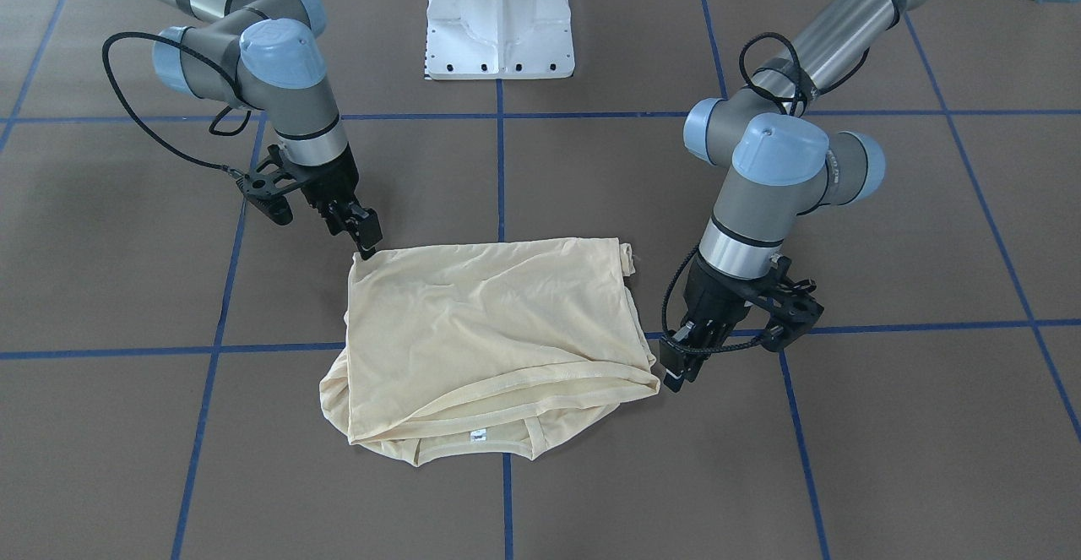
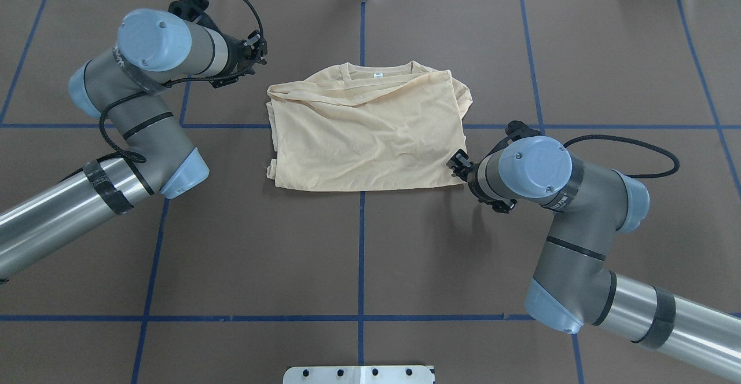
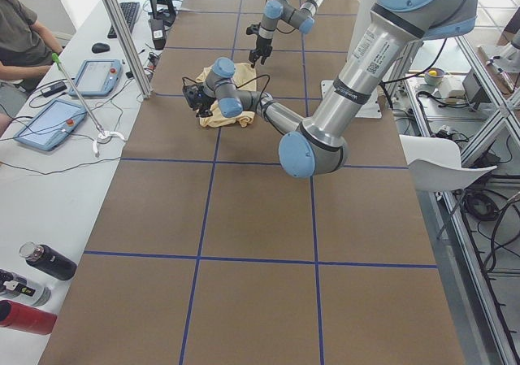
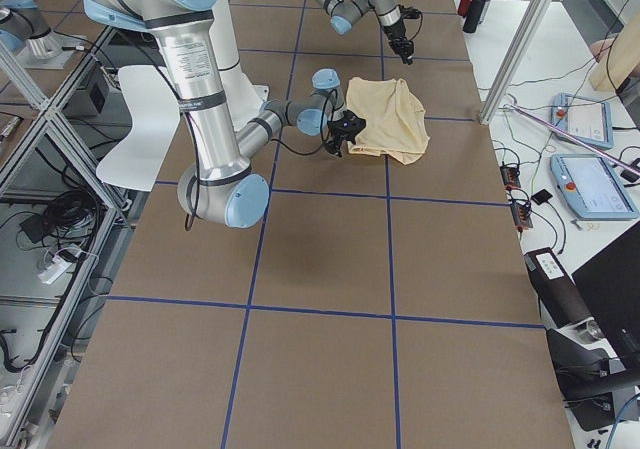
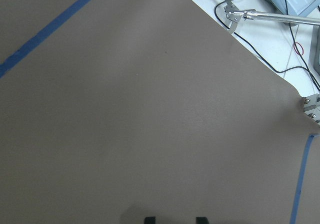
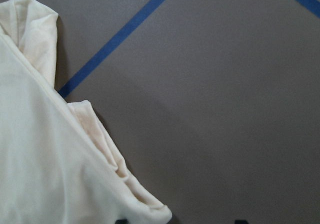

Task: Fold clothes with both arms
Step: 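Grasp the shirt edge with the right gripper and drag it toward the robot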

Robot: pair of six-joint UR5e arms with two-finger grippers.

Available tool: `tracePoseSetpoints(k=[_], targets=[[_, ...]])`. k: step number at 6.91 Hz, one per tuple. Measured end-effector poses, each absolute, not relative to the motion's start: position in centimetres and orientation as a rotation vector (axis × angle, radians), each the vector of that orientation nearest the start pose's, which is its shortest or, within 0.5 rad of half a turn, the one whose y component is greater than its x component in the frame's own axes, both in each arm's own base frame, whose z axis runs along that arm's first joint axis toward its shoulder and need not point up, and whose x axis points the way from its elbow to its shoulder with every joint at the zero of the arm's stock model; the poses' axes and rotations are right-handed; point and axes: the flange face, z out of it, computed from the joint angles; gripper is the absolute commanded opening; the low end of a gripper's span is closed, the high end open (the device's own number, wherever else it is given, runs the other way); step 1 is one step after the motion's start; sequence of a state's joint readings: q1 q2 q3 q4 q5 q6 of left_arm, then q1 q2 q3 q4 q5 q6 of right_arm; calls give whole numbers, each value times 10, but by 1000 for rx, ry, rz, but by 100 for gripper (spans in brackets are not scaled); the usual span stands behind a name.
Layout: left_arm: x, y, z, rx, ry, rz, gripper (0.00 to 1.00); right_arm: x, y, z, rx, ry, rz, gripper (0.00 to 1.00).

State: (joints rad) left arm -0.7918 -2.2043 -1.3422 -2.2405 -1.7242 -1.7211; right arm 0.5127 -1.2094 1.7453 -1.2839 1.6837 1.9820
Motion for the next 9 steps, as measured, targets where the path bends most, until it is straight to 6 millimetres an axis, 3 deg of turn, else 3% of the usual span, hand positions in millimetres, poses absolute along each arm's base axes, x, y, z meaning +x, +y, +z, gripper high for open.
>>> tracePoseSetpoints(k=[2,4,5,6,9], targets=[[439,-614,315,218,1082,-771,38,-491,-417,353,-56,-851,820,62],[437,-615,318,226,1077,-778,39,-490,-425,347,-45,-858,829,61],[437,-615,319,228,1076,-779,39,-491,-429,347,-43,-855,832,53],[437,-615,319,231,1075,-781,39,-492,-433,346,-40,-856,835,3],[436,-616,321,250,1067,-793,39,-496,-441,339,-37,-863,840,0]])
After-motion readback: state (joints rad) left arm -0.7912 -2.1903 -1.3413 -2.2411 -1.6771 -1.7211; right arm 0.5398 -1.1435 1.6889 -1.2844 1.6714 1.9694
